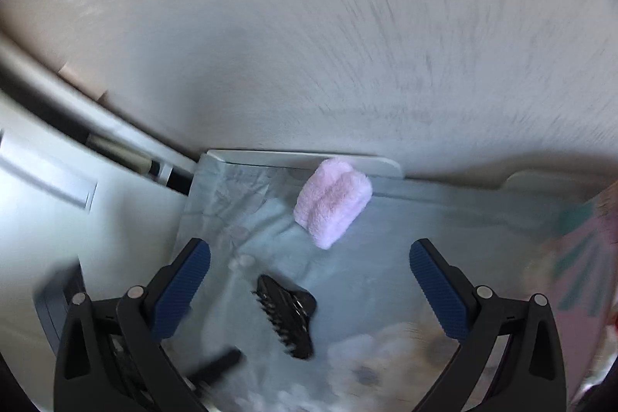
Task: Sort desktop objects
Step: 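Grasp the black hair clip with left tool while right tool grasps pink hair band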
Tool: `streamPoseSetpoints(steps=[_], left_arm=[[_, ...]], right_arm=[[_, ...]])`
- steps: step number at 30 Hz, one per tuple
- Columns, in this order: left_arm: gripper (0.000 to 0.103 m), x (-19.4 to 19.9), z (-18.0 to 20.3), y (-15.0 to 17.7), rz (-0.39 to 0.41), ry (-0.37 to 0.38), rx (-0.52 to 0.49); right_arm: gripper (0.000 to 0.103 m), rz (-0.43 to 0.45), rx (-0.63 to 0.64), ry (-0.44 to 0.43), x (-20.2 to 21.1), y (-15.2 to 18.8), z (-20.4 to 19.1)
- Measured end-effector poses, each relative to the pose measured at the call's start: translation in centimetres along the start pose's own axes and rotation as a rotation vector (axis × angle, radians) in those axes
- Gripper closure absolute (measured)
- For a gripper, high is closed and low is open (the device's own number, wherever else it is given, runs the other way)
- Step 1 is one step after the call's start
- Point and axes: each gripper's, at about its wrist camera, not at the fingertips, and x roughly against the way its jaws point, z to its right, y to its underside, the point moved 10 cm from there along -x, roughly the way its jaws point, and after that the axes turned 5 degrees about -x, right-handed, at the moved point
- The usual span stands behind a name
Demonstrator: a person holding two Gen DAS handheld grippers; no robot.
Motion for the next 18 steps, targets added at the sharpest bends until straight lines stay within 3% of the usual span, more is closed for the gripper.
streamPoseSetpoints(steps=[3, 12, 15, 18], left_arm=[[0.001, -1.5, 0.3, 0.3, 0.012, -0.027, 0.003], [0.004, -3.8, 1.6, 1.0, 0.046, -0.115, -0.083], [0.009, -4.1, 2.0, 1.3, 0.049, -0.138, -0.116], [0.021, -4.7, 2.4, 1.6, 0.038, -0.138, -0.137]], right_arm=[[0.000, -0.042, -0.081, -0.003, -2.6, -0.1, 0.7], [0.000, -0.041, -0.247, -0.004, -7.0, -0.9, 1.4], [0.000, -0.042, -0.273, -0.013, -8.2, -1.0, 1.4], [0.001, -0.042, -0.300, -0.028, -9.2, -1.0, 1.3]])
